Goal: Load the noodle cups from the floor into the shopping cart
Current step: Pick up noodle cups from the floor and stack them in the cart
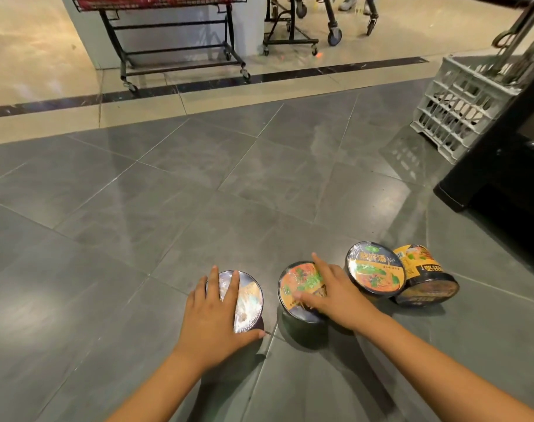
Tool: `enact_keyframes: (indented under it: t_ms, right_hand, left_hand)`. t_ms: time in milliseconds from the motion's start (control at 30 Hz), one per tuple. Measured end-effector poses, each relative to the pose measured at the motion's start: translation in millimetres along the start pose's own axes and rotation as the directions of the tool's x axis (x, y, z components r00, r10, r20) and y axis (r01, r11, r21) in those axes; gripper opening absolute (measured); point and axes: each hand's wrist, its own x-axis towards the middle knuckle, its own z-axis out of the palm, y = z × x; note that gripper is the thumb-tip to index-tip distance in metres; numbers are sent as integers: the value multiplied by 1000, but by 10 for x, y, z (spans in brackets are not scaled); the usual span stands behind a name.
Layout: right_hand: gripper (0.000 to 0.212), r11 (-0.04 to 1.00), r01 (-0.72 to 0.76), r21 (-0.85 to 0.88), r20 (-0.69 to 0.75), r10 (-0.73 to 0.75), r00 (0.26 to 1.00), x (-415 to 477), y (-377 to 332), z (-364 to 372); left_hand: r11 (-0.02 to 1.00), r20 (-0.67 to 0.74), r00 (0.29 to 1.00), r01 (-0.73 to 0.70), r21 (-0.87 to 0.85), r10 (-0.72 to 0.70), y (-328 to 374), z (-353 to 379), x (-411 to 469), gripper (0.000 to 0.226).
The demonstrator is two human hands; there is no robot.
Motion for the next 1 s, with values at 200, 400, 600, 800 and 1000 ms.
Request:
enact_keyframes:
  t_ms: [200, 400, 600, 800, 1000]
  right_hand:
    - [137, 937, 40, -346, 36, -29, 999, -82, -55, 25]
    - [129, 923, 131, -361, 34, -128, 991, -128, -141, 94]
    - [124, 954, 212, -213, -159, -248, 956, -84, -418, -146]
    - [126, 961, 188, -201, -193, -227, 955, -100, -736, -431]
    - [117, 984, 138, -116, -204, -159, 966, -729, -1247, -1113]
  left_hand:
    - [1000, -67, 998, 3, -7, -3, -24, 42, 2, 111]
    - [992, -173, 985, -10, -124, -12, 13, 10, 16, 100]
    - [984, -400, 912, 17, -176, -88, -48, -387, 102, 95]
    - [988, -436, 891, 66, -142, -122, -58, -983, 36, 97]
    - [989, -328, 939, 60, -135, -102, 6, -2050, -606, 96]
